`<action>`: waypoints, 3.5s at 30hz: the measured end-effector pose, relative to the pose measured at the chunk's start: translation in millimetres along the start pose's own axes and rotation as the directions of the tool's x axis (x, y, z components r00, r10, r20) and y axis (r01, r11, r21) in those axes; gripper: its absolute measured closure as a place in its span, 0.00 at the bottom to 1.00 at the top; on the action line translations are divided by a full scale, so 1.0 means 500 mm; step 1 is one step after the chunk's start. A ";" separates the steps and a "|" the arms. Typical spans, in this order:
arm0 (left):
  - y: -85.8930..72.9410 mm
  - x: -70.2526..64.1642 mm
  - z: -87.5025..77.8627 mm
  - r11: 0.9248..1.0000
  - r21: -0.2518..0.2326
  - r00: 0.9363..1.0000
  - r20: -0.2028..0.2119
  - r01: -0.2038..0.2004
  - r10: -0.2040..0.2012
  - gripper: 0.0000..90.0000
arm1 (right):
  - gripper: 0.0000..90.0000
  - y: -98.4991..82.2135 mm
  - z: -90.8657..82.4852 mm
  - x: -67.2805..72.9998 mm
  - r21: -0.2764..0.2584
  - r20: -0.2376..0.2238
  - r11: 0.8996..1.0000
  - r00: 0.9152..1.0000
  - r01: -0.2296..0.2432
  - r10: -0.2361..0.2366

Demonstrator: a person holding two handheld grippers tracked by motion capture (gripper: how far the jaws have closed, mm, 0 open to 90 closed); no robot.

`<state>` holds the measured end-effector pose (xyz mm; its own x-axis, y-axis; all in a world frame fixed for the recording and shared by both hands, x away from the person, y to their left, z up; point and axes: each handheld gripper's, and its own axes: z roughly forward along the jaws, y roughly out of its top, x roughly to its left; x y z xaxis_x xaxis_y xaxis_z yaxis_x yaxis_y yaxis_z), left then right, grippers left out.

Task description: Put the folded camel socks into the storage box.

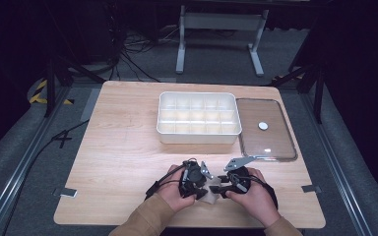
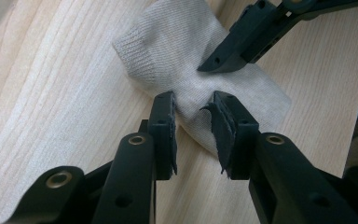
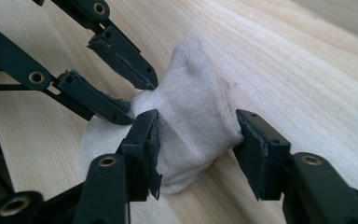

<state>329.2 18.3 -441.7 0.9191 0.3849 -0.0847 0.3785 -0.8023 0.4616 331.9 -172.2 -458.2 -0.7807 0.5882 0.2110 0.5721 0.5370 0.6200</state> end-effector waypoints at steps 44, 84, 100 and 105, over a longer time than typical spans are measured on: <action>-0.052 0.074 -0.081 0.989 -0.082 0.992 0.037 0.124 -0.121 0.57 | 0.86 0.045 -0.047 -0.028 -0.005 -0.122 0.999 0.992 0.035 -0.036; -0.089 0.094 -0.134 0.984 -0.109 0.990 -0.014 0.139 -0.141 0.53 | 0.86 0.113 -0.120 -0.084 -0.084 -0.011 0.996 1.000 0.011 -0.012; -0.153 0.112 -0.178 0.966 -0.135 0.972 -0.061 0.219 -0.228 0.53 | 0.86 0.149 -0.180 -0.163 -0.119 0.085 0.992 0.995 -0.039 0.049; -0.154 0.113 -0.179 0.965 -0.134 0.970 -0.059 0.225 -0.235 0.53 | 0.86 0.160 -0.192 -0.182 -0.123 0.115 0.991 0.991 -0.053 0.067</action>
<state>342.1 142.7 -403.2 0.7964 0.5887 -0.1382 0.5576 -0.6265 0.5446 424.6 -240.8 -355.2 -0.7066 0.6884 0.1638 0.5771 0.4266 0.6964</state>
